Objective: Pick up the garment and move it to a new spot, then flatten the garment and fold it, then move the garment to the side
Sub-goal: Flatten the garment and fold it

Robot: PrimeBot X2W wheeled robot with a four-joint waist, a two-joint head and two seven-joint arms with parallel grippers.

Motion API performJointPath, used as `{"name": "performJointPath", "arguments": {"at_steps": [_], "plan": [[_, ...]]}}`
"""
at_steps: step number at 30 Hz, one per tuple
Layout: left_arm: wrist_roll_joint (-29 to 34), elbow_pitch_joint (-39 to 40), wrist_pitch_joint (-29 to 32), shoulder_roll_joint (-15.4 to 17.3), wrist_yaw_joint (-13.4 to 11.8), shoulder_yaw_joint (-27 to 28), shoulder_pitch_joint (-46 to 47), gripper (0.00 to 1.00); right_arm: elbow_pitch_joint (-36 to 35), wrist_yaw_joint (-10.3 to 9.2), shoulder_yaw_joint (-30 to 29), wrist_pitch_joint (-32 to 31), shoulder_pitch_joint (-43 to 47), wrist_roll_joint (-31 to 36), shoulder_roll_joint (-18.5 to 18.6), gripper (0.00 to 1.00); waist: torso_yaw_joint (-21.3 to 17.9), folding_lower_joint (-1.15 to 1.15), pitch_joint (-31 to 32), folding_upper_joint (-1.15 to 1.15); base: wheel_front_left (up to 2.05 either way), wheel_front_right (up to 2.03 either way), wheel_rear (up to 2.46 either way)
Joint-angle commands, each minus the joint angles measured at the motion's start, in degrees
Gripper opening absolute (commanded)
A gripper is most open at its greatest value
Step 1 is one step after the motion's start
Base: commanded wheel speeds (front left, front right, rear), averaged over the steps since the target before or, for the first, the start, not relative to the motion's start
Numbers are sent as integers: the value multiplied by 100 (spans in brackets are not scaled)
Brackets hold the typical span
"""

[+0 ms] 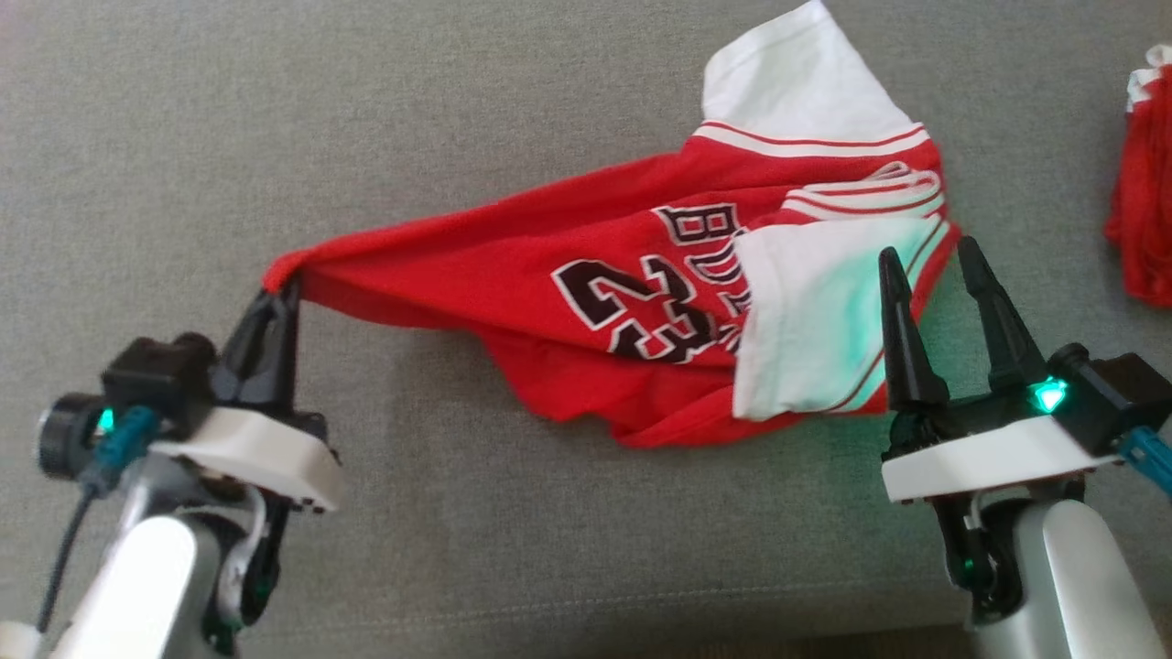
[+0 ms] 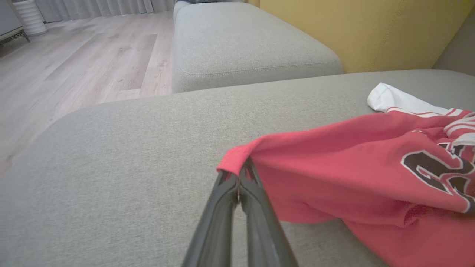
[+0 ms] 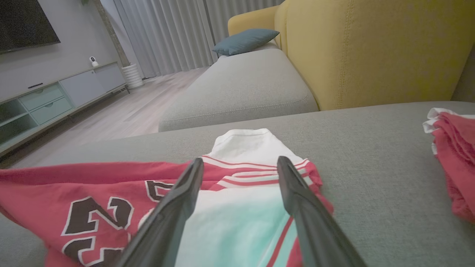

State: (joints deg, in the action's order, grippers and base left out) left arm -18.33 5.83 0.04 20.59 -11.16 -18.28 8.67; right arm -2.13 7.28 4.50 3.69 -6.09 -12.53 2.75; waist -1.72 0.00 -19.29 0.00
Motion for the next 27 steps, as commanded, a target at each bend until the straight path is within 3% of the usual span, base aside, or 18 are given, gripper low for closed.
{"name": "performJointPath", "arguments": {"at_steps": [1, 6, 12, 13, 14, 15, 20, 27], "plan": [[-60, 245, 43, 212, -51, 329, 138, 0, -224, 21, 89, -25, 69, 18, 13, 100, -18, 0, -1, 0, 0, 0, 0], [-272, -96, 77, 126, 70, 353, 448, 0, -229, 21, 63, -51, 36, -2, 13, 100, -93, 0, -75, 0, 0, 0, 0], [-595, -1257, -261, -170, 283, 416, 1002, 0, -164, 21, 106, -37, -20, -40, 13, 100, -241, 0, -152, 0, 0, 0, 0], [-644, -1438, -314, -215, 300, 434, 1043, 20, -148, 21, 109, -30, -25, -45, 13, 100, -266, 0, -156, 0, 0, 0, 0], [-692, -1588, -371, -261, 316, 450, 1073, 72, -136, 21, 104, -20, -28, -48, 13, 100, -283, 0, -161, 0, 0, 0, 0], [-722, -1725, -424, -292, 329, 459, 1087, 100, -126, 21, 101, -11, -33, -47, 13, 100, -304, 0, -164, 0, 0, 0, 0], [-768, -2028, -678, -373, 322, 496, 1057, 100, -117, 21, 82, 20, -56, -31, 13, 100, -339, 0, -178, 0, 0, 0, 0], [-561, -1912, -1194, -396, -11, 607, 851, 100, -272, 21, -29, 60, -118, 237, 13, 100, -244, 0, -147, 0, 0, 0, 0]]}}
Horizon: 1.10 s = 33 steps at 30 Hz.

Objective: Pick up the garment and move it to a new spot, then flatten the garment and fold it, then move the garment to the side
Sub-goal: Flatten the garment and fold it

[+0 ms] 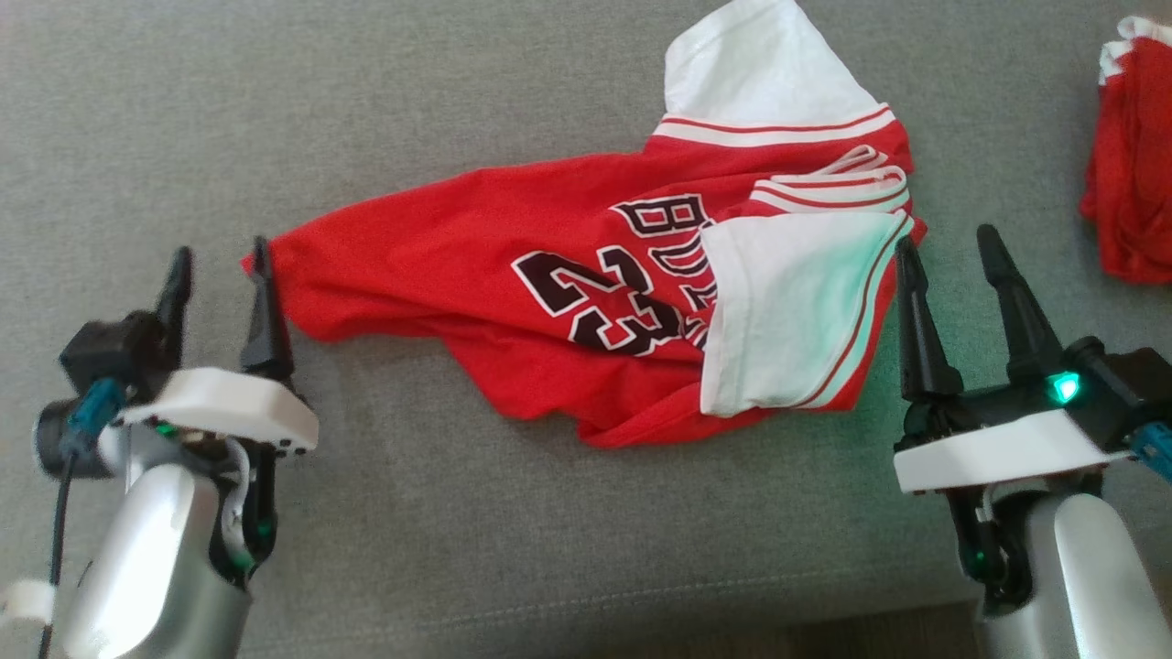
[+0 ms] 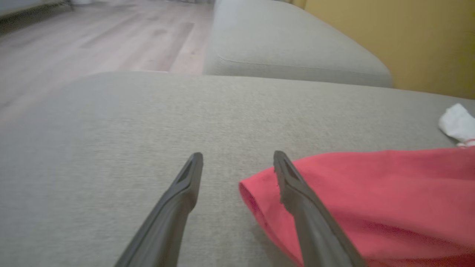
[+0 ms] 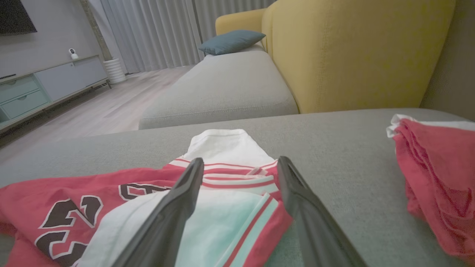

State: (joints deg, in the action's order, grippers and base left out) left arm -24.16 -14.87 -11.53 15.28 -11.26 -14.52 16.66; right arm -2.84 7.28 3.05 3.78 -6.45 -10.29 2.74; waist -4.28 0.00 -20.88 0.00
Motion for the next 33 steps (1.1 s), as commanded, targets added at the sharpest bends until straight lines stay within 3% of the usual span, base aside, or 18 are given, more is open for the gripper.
{"name": "performJointPath", "arguments": {"at_steps": [1, 5, 12, 33], "plan": [[91, 246, -100, 135, -84, 249, 17, 100, -232, 21, 95, 50, -87, 68, 14, 100, 33, 0, 36, 0, 0, 0, 0], [343, 701, -245, 129, -327, 266, -172, 100, -348, 21, 43, 11, -70, 269, 14, 100, 107, 0, 161, 0, 0, 0, 0], [631, 1484, -307, 77, -529, 120, -660, 100, -422, 21, 79, -94, 91, 378, 14, 100, 146, 0, 410, 0, 0, 0, 0], [708, 1812, -197, 123, -658, -105, -1180, 100, -515, 21, 85, -228, 333, 351, 14, 100, 161, 0, 664, 0, 0, 0, 0]]}}
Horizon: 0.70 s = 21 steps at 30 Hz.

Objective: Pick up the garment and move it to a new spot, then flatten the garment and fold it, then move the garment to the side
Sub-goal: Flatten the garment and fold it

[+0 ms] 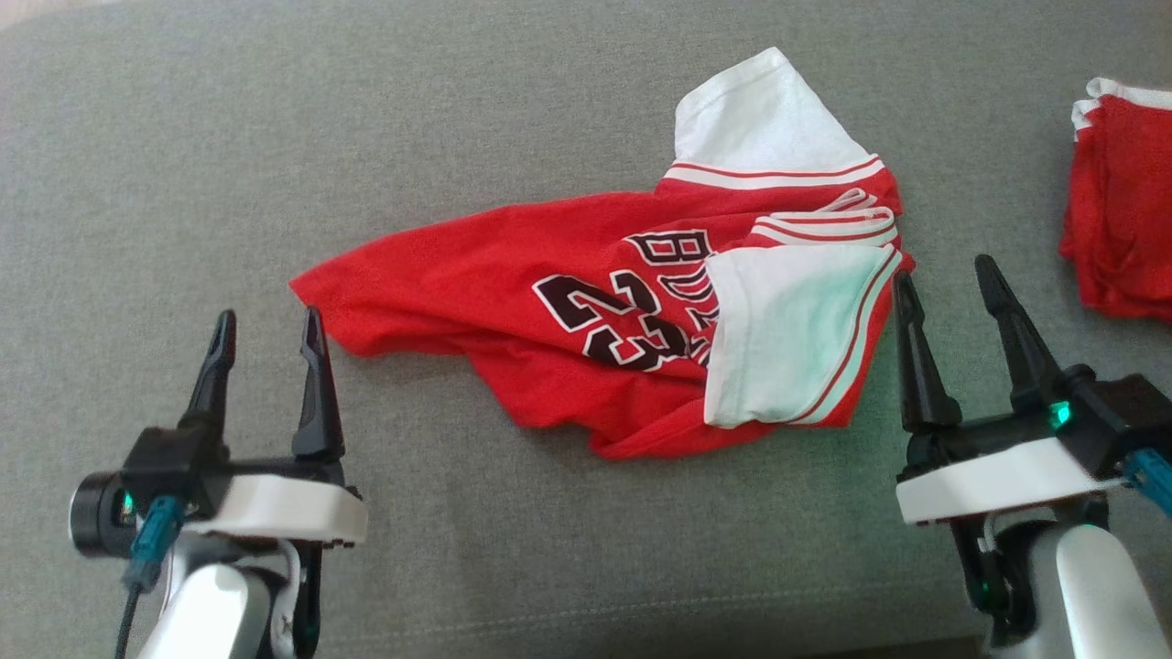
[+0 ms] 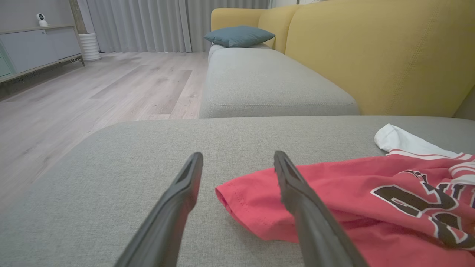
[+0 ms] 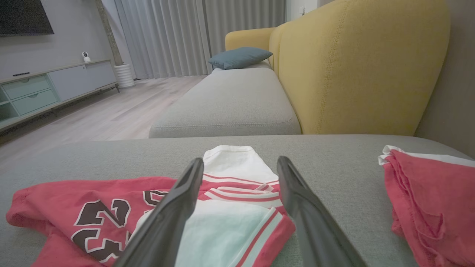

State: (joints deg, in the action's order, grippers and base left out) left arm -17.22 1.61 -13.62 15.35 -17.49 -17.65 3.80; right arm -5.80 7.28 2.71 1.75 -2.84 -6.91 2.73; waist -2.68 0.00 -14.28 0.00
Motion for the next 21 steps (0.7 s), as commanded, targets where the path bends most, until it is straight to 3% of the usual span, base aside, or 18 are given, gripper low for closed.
{"name": "performJointPath", "arguments": {"at_steps": [1, 7, 12, 21], "plan": [[-2, 157, 21, 117, -23, 200, 105, 100, -216, 21, 122, -25, -25, 9, 15, 100, 2, 0, 10, 0, 0, 0, 0], [-40, 127, 40, 129, 22, 172, 156, 100, -219, 21, 129, -31, -25, -8, 15, 100, 10, 0, -1, 0, 0, 0, 0], [-215, 66, 342, 178, 265, 113, 525, 100, -243, 21, 127, -43, -53, -46, 15, 100, 40, 0, -106, 0, 0, 0, 0], [-956, -1160, 1780, 429, 849, 214, 1615, 100, -199, 21, 242, -39, -215, -101, 15, 100, -90, 0, -418, 0, 0, 0, 0]]}}
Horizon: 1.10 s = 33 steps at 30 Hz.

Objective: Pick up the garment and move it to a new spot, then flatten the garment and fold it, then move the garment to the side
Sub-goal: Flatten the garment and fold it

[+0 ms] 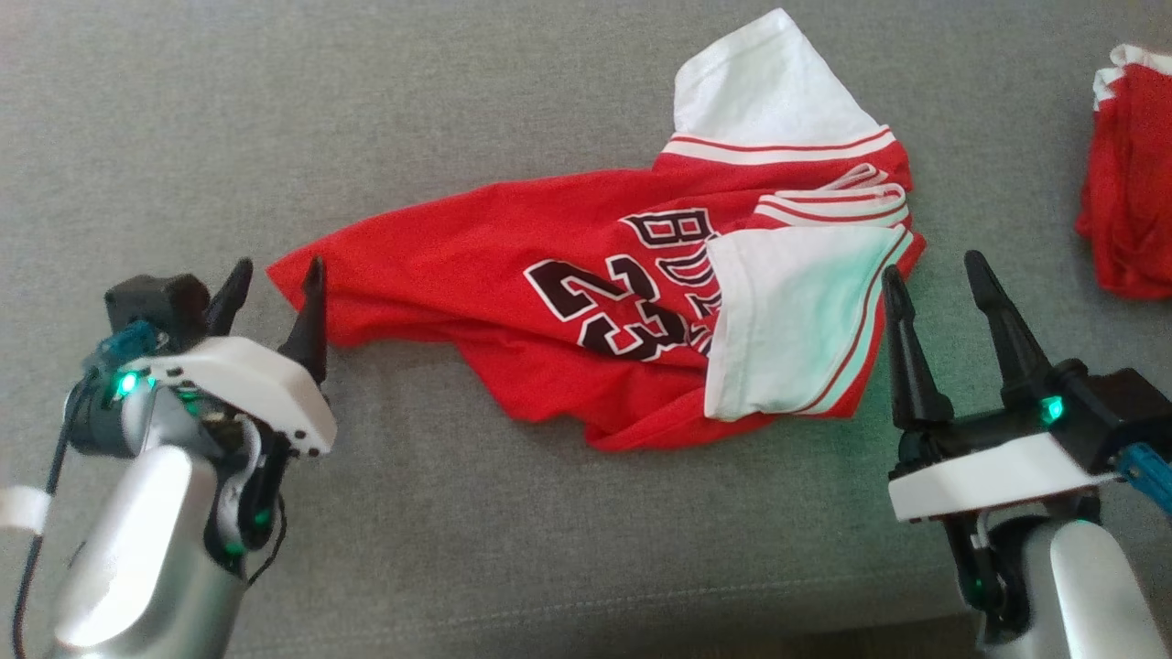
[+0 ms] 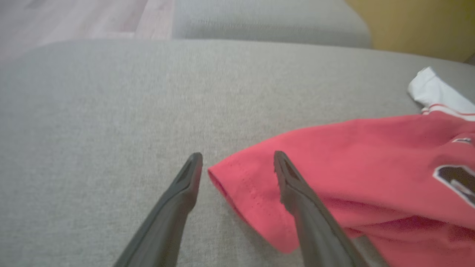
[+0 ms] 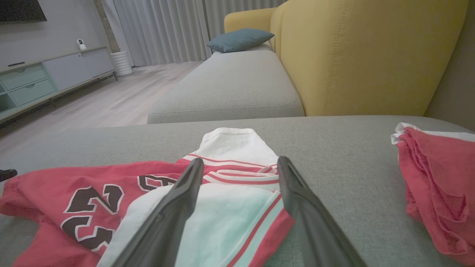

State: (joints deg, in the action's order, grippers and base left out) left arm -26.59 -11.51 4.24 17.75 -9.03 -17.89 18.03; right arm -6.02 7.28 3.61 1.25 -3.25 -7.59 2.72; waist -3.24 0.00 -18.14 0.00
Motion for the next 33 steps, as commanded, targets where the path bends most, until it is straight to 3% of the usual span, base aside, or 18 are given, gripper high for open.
{"name": "performJointPath", "arguments": {"at_steps": [1, 6, 14, 15, 16, 17, 27, 33], "plan": [[-90, 8, 95, 205, 47, 254, 256, 100, -163, 21, 158, 18, -187, -42, 16, 100, -57, 0, -59, 0, 0, 0, 0], [-295, -436, 444, 263, 247, 228, 463, 100, -99, 21, 108, 54, -233, -60, 16, 100, -123, 0, -156, 0, 0, 0, 0], [-315, -926, 801, 316, 365, 55, 670, 100, -30, 21, 100, 92, -309, -94, 16, 100, -155, 0, -233, 0, 0, 0, 0], [-320, -951, 848, 320, 387, 28, 684, 77, -20, 21, 101, 90, -315, -98, 16, 100, -157, 0, -234, 0, 0, 0, 0], [-324, -962, 885, 323, 411, 2, 697, 31, -11, 21, 98, 89, -319, -102, 16, 100, -156, 0, -233, 0, 0, 0, 0], [-312, -953, 875, 332, 426, -16, 712, 0, -1, 21, 93, 89, -324, -107, 16, 100, -156, 0, -233, 0, 0, 0, 0], [-73, -508, 508, 422, 204, -17, 682, 0, 161, 21, -57, -40, -742, -200, 108, 100, -131, 0, -242, 0, 0, 0, 0], [67, -13, 254, 383, -4, 9, 752, 0, 707, 21, -163, -367, -1687, -545, 644, 100, 15, 0, -449, 0, 0, 0, 0]]}}
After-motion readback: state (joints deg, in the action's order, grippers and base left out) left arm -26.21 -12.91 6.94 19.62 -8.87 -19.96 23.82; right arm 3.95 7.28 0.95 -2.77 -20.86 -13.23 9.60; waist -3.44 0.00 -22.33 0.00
